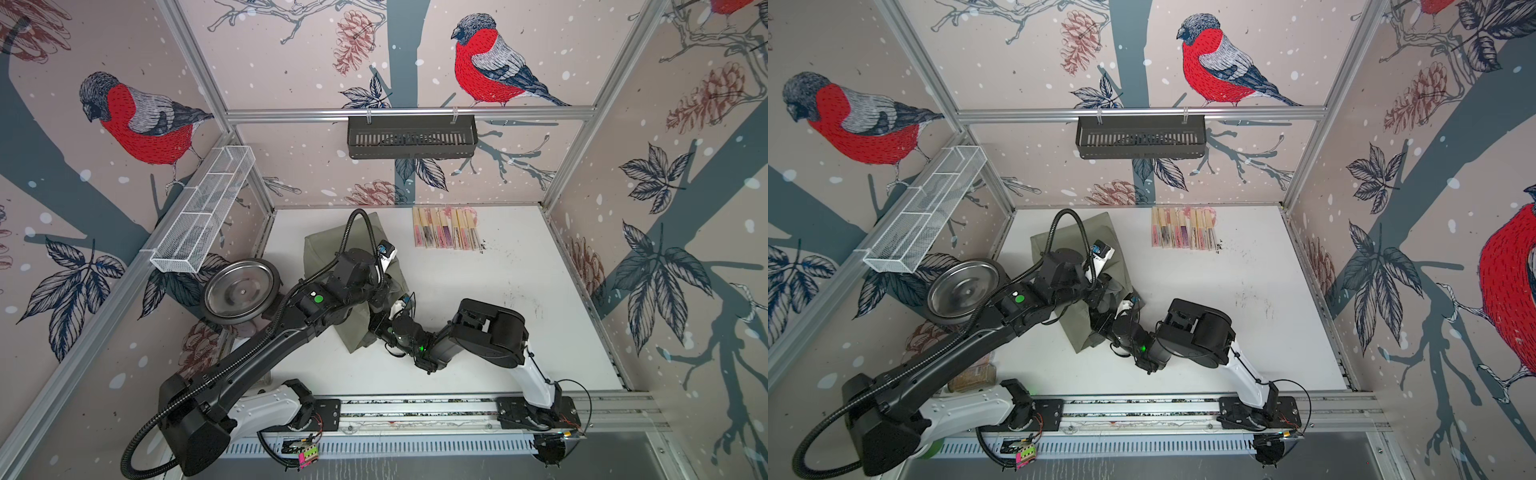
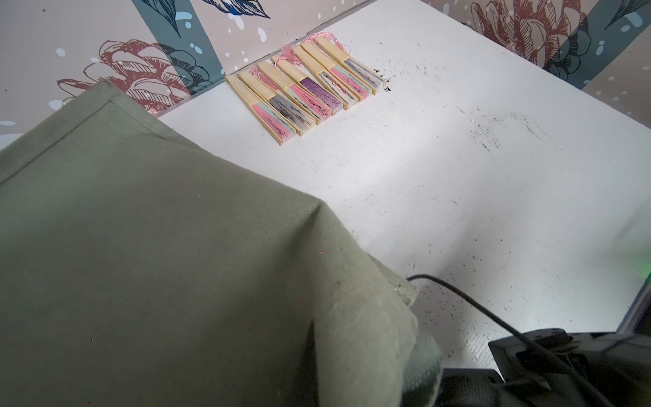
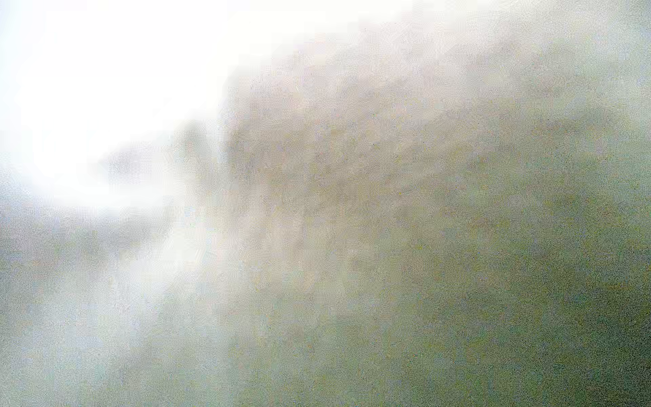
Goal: Take out the folding fans from the tote bags
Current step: Pick up the folding fan from the canvas bag.
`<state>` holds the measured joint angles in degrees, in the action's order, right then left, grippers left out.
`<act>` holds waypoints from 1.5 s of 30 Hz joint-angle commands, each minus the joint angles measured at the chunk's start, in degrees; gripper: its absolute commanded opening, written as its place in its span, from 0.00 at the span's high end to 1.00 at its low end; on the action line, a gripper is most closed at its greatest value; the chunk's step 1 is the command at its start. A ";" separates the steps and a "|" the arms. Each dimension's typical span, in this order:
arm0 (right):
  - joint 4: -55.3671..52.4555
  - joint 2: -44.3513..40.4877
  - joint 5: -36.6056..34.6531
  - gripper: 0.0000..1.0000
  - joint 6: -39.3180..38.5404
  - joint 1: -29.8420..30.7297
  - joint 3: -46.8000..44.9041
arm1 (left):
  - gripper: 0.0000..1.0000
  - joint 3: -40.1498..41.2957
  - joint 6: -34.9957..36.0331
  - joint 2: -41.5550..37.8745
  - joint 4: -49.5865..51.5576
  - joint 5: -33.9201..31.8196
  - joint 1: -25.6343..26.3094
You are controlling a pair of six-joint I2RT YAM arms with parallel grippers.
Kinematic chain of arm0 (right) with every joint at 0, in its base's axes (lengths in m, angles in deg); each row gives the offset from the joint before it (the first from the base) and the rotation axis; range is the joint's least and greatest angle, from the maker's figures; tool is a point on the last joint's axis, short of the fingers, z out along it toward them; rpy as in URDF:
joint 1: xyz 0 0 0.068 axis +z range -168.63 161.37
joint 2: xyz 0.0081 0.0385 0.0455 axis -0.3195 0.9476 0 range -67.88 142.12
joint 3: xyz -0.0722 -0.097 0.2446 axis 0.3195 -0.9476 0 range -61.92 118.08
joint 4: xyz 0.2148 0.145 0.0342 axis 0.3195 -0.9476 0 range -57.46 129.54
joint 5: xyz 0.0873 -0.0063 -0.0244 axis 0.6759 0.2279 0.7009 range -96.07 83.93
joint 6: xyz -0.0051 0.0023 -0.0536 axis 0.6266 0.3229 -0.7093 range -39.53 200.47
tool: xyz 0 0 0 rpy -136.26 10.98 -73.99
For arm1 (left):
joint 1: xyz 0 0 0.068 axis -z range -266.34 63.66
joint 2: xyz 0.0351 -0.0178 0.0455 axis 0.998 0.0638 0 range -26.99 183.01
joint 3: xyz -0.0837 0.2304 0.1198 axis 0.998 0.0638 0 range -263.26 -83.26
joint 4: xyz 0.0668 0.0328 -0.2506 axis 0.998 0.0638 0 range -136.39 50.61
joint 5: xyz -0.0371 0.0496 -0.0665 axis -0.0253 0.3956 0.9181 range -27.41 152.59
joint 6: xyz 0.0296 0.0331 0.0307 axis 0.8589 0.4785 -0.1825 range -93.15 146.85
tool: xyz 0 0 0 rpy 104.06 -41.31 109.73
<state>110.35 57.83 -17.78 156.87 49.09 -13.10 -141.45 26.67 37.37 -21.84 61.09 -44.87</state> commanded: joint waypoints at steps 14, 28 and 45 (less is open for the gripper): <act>4.52 1.60 -23.42 0.56 -50.87 7.91 1.28 | 1.00 0.14 0.10 -0.32 -2.44 1.51 0.12; 8.86 2.68 -17.83 0.51 -43.37 4.16 -1.76 | 1.00 0.71 0.27 -0.96 -2.49 3.17 0.10; -14.23 5.74 8.19 0.50 7.45 -8.32 11.91 | 1.00 0.23 1.85 -0.23 -1.93 6.25 0.10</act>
<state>102.79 62.53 -14.13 155.10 41.22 -2.32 -140.76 27.48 37.26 -21.95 65.72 -44.82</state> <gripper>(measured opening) 0.496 0.066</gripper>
